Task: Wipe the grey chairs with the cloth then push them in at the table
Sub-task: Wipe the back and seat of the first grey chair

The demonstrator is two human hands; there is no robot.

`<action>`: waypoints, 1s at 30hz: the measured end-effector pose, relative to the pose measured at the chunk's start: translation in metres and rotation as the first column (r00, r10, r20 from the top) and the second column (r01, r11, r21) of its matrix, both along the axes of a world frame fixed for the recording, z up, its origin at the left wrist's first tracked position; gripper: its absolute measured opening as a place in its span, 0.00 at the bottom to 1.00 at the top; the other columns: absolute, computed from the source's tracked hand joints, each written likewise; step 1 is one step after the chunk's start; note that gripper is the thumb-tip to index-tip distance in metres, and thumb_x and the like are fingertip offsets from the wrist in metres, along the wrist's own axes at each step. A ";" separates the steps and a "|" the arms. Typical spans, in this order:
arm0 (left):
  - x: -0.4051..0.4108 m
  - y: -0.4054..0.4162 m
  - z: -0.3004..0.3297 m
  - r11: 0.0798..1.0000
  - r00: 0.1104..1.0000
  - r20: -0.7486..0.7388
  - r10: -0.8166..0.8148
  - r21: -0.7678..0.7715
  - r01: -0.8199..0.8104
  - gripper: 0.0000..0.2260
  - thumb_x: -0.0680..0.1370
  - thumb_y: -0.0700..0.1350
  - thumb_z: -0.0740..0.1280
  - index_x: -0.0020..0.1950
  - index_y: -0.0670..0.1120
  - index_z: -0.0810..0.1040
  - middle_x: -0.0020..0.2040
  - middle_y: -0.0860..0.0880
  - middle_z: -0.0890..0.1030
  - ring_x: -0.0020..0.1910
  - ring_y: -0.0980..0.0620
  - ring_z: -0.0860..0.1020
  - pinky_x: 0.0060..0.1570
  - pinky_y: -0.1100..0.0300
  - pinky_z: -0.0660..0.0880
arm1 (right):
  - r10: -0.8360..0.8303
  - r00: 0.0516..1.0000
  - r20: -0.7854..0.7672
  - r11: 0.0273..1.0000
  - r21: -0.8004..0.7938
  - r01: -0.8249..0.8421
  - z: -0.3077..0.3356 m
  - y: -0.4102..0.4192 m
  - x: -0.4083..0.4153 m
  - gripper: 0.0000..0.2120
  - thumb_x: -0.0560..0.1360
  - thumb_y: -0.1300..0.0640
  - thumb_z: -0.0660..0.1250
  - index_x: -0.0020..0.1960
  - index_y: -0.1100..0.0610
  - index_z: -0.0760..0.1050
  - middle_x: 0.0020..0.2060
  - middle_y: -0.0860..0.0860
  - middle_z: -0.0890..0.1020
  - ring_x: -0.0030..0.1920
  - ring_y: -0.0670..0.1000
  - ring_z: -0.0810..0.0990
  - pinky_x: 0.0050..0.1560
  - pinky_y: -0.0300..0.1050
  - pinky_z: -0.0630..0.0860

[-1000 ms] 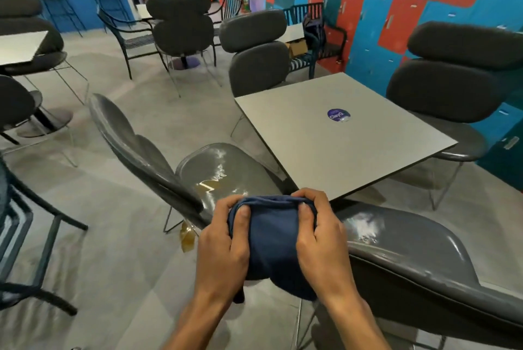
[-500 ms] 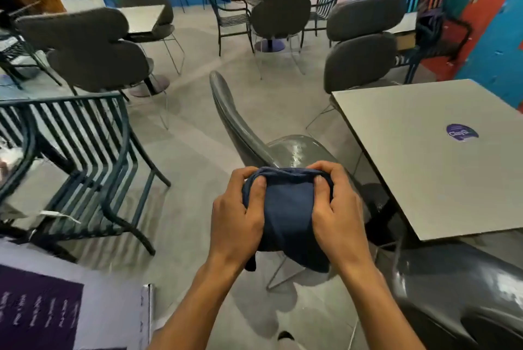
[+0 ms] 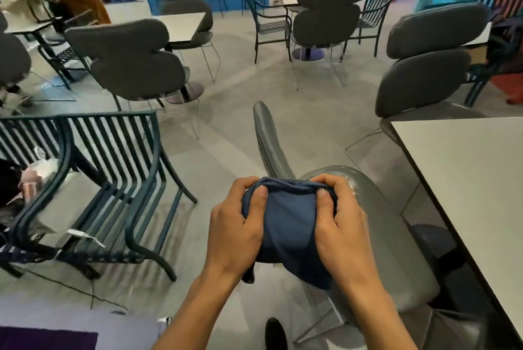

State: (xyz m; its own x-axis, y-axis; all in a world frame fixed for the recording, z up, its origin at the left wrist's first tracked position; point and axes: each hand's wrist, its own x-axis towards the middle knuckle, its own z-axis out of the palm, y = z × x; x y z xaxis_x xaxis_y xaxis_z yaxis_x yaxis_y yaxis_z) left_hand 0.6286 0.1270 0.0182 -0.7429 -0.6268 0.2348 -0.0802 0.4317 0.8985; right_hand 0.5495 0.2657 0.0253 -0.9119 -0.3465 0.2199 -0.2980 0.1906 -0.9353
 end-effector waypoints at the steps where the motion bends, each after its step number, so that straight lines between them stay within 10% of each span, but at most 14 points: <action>1: -0.014 -0.012 0.003 1.000 1.000 0.008 -0.011 0.002 0.011 0.08 0.83 0.54 0.62 0.59 0.57 0.78 0.49 0.63 0.82 0.50 0.61 0.82 0.43 0.66 0.78 | -0.006 1.000 0.008 1.000 -0.003 0.006 0.001 -0.011 -0.012 0.10 0.84 0.58 0.59 0.54 0.45 0.75 0.47 0.37 0.80 0.51 0.38 0.79 0.47 0.29 0.73; 15: -0.156 -0.149 -0.003 0.997 0.996 0.046 -0.072 0.030 0.071 0.09 0.83 0.52 0.64 0.59 0.53 0.80 0.49 0.64 0.82 0.49 0.62 0.82 0.43 0.69 0.77 | -0.056 0.989 0.140 0.997 0.054 0.048 -0.008 -0.141 -0.150 0.11 0.85 0.57 0.57 0.52 0.43 0.74 0.46 0.30 0.78 0.49 0.34 0.77 0.43 0.26 0.71; 30: -0.321 -0.347 -0.017 0.941 0.938 0.083 -0.338 0.007 0.338 0.08 0.82 0.59 0.62 0.57 0.60 0.79 0.49 0.63 0.83 0.49 0.59 0.82 0.48 0.50 0.81 | -0.306 0.945 0.117 0.950 0.098 0.295 -0.016 -0.312 -0.284 0.10 0.85 0.57 0.57 0.54 0.44 0.75 0.47 0.31 0.78 0.50 0.34 0.77 0.44 0.26 0.71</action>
State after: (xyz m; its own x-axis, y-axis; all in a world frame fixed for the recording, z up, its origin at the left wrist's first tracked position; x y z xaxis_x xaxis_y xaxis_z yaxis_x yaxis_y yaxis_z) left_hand 0.3076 -0.2203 0.0013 -0.9276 -0.3339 0.1677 -0.0017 0.4528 0.8916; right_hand 0.2658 -0.0465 0.0098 -0.9950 -0.0635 0.0769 -0.0936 0.3268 -0.9405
